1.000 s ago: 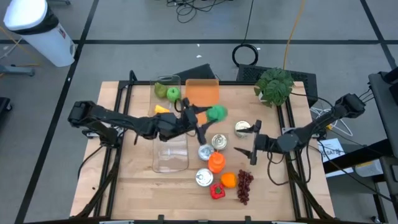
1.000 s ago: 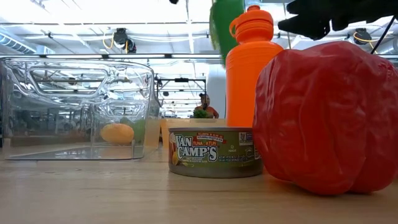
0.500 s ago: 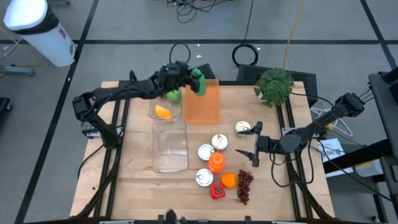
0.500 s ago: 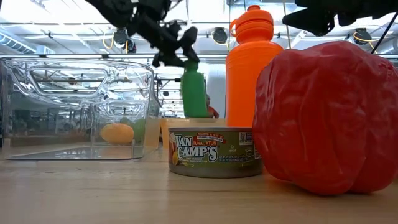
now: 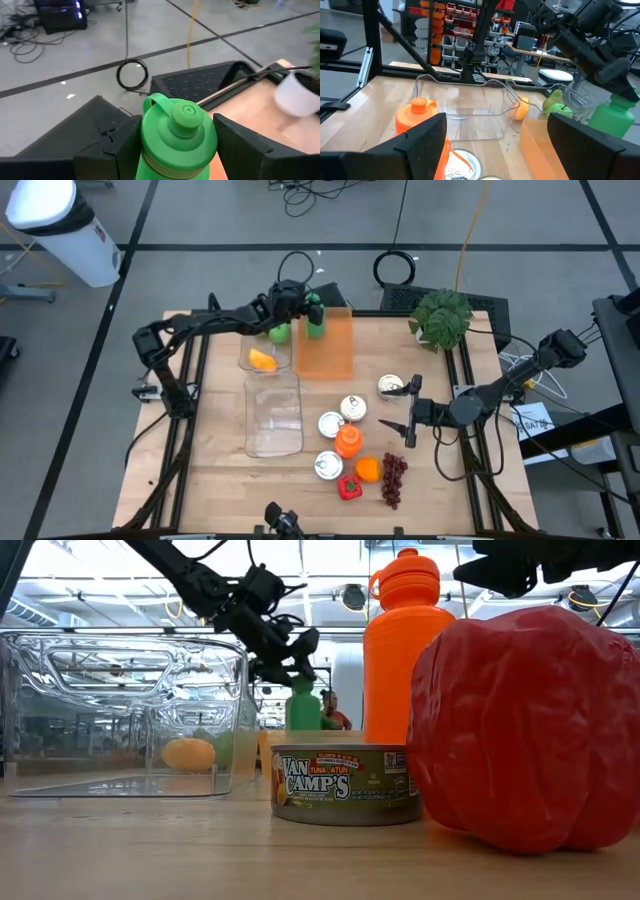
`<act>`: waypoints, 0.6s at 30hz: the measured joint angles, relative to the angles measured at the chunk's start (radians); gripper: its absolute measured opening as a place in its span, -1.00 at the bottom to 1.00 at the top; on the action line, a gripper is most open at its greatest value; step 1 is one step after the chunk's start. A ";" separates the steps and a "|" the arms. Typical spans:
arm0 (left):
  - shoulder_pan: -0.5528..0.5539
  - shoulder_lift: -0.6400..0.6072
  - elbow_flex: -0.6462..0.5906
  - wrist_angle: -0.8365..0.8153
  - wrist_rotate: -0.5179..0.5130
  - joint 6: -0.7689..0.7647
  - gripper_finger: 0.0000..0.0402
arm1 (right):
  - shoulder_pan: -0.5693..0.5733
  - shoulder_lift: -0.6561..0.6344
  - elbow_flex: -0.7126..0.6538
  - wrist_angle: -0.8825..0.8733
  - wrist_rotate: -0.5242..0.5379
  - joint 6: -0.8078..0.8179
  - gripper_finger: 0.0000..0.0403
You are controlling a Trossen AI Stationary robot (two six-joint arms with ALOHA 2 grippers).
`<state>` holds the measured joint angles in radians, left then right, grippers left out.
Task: Pick & Place Food Item
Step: Put the green water bottle into the orange bin, then put the orange water bottle into the orange bin
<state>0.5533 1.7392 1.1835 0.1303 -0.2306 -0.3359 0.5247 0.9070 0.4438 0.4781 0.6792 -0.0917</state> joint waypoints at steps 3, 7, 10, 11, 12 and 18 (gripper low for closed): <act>0.001 0.010 0.000 -0.006 -0.007 0.000 0.11 | 0.000 0.000 0.000 0.000 0.000 0.000 0.62; -0.002 0.008 0.000 -0.005 -0.006 0.000 0.27 | 0.000 0.000 0.000 0.000 0.000 0.000 0.62; -0.006 0.009 0.000 -0.006 -0.006 0.000 0.50 | 0.000 0.000 0.000 0.000 0.000 0.001 0.61; -0.009 0.008 0.000 -0.005 -0.006 0.001 0.57 | 0.000 0.000 0.000 0.000 0.000 0.001 0.61; -0.011 0.008 0.000 -0.005 -0.006 0.007 0.63 | 0.000 0.000 0.000 0.000 0.000 0.001 0.61; -0.021 0.008 0.000 0.004 -0.006 0.075 0.85 | 0.000 0.000 0.000 -0.001 -0.002 0.075 0.62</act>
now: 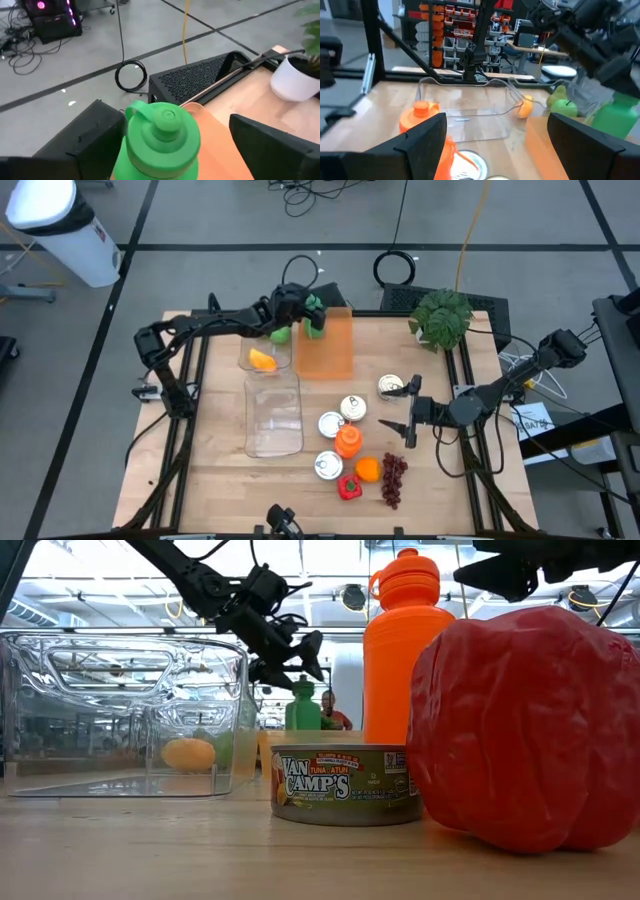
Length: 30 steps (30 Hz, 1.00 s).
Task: Pick & Place Food Item
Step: Put the orange water bottle into the orange bin
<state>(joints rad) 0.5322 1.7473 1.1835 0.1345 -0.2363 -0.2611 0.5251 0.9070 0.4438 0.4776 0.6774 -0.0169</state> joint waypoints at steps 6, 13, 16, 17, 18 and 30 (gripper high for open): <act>-0.008 -0.058 0.000 0.007 0.010 0.020 0.92 | 0.000 0.000 0.000 -0.065 -0.061 0.083 0.61; -0.052 -0.197 0.001 -0.001 0.027 0.008 0.86 | 0.008 0.130 0.000 -0.039 -0.211 0.100 0.61; -0.086 -0.242 0.001 -0.002 0.027 0.011 0.83 | -0.001 0.238 0.000 0.061 -0.210 0.099 0.61; -0.097 -0.250 0.001 -0.001 0.026 0.024 0.83 | -0.009 0.274 0.000 0.111 -0.211 0.096 0.61; -0.108 -0.257 0.001 0.001 0.025 0.038 0.83 | -0.017 0.307 0.001 0.161 -0.215 0.095 0.61; -0.162 -0.264 0.001 -0.004 -0.009 0.103 0.82 | -0.107 0.549 0.076 0.317 -0.368 0.189 0.59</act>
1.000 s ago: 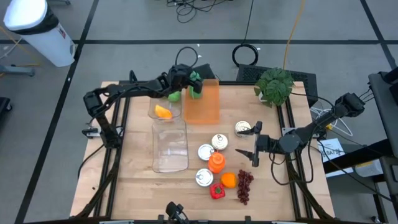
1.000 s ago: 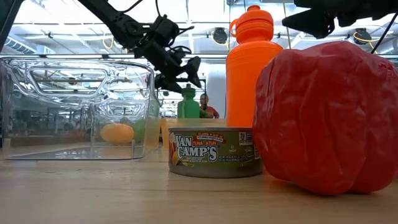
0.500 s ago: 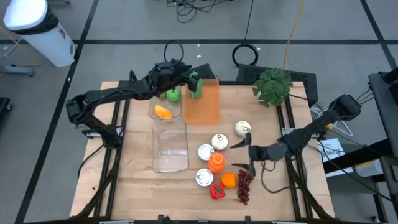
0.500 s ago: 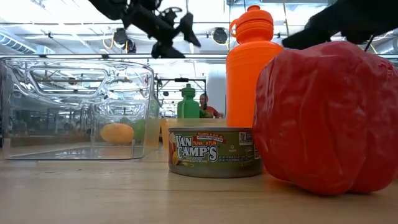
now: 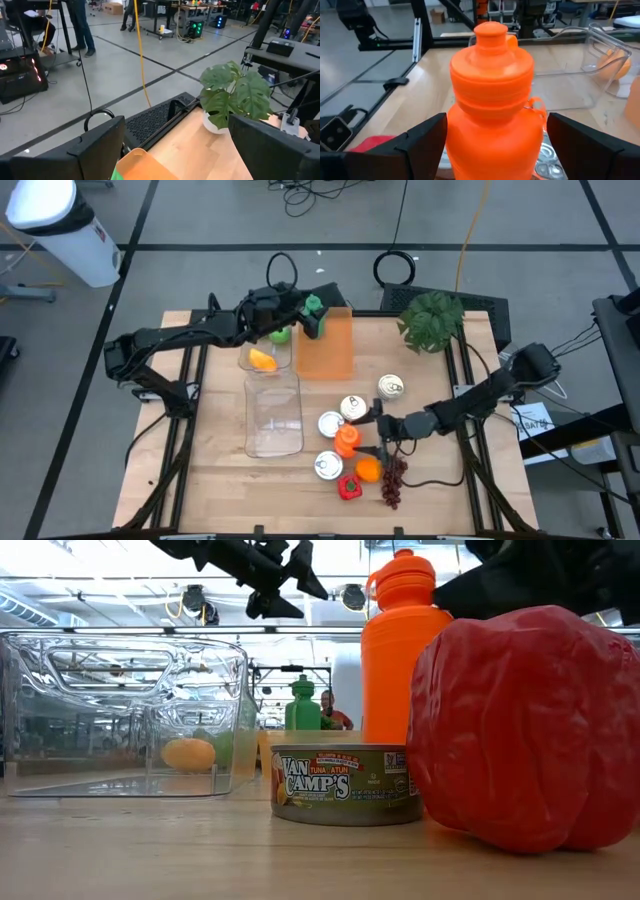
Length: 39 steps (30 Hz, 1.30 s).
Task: Pick & Place Food Item
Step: Put the orange water bottle into the orange bin
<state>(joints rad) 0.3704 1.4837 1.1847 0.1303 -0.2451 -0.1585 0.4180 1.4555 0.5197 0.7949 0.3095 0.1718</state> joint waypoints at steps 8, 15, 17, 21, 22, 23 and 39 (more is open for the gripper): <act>-0.018 0.000 0.000 0.000 0.000 0.001 0.80 | -0.013 0.045 0.002 0.062 0.002 -0.008 0.59; -0.027 0.000 0.000 -0.001 0.000 0.000 0.80 | -0.013 0.046 0.001 0.104 0.000 0.000 0.59; -0.026 0.000 0.000 -0.001 0.000 -0.001 0.80 | -0.013 0.046 0.001 0.103 0.001 0.006 0.59; -0.027 0.000 0.000 -0.002 0.000 -0.005 0.80 | -0.018 0.049 0.001 0.111 0.002 0.007 0.53; -0.026 0.000 0.000 -0.005 0.000 -0.007 0.79 | -0.018 0.049 0.001 0.114 0.002 0.007 0.49; -0.027 0.002 0.000 -0.007 0.000 -0.007 0.80 | -0.018 0.049 0.001 0.114 0.002 0.007 0.45; -0.144 0.051 -0.001 -0.089 0.116 0.020 0.79 | -0.018 0.049 0.001 0.115 0.002 -0.027 -0.34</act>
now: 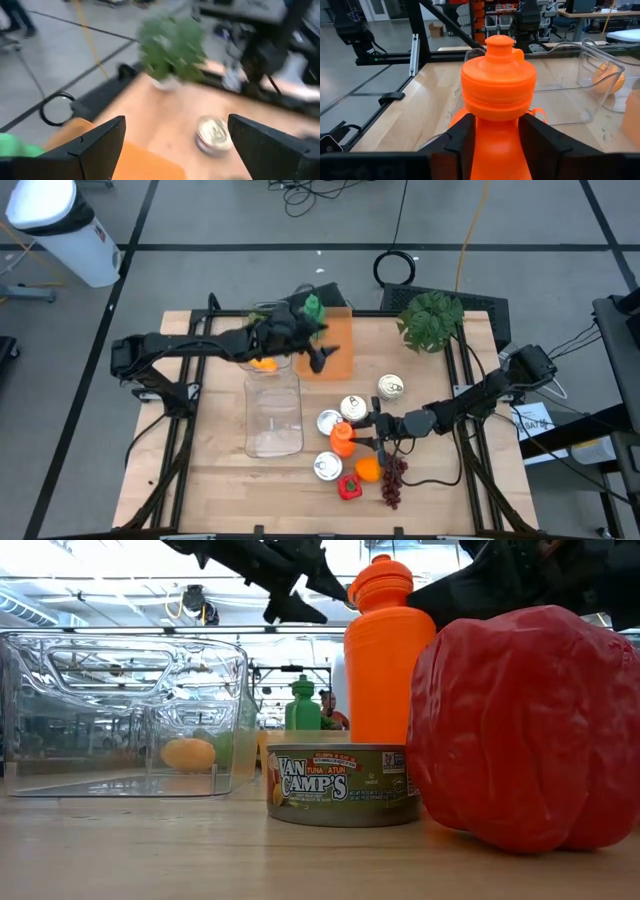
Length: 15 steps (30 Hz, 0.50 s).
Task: Pick & Place Food Item
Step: Put the orange water bottle into the orange bin
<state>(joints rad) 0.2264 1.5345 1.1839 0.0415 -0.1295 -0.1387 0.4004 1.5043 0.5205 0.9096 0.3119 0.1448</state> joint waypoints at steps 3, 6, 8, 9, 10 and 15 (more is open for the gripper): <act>-0.079 0.000 0.000 -0.066 0.000 0.051 0.80 | 0.000 0.000 0.000 0.000 0.000 0.000 -0.35; -0.164 0.000 0.000 -0.130 0.003 0.087 0.80 | 0.000 0.000 0.000 0.000 0.000 0.000 -0.34; -0.216 0.000 0.000 -0.150 0.002 0.089 0.79 | 0.000 0.000 0.000 -0.001 0.000 0.000 -0.34; -0.241 0.000 0.000 -0.151 0.002 0.085 0.80 | 0.000 0.000 0.000 -0.001 0.000 0.000 -0.34; -0.267 0.000 0.000 -0.150 0.002 0.083 0.80 | 0.000 0.000 0.000 -0.001 0.000 0.000 -0.34; -0.383 0.025 0.000 -0.146 -0.033 0.042 0.80 | 0.000 0.000 0.000 -0.001 0.000 0.000 -0.34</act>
<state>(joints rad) -0.1569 1.5597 1.1843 -0.1043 -0.1628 -0.0967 0.4004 1.5043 0.5205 0.9085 0.3115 0.1448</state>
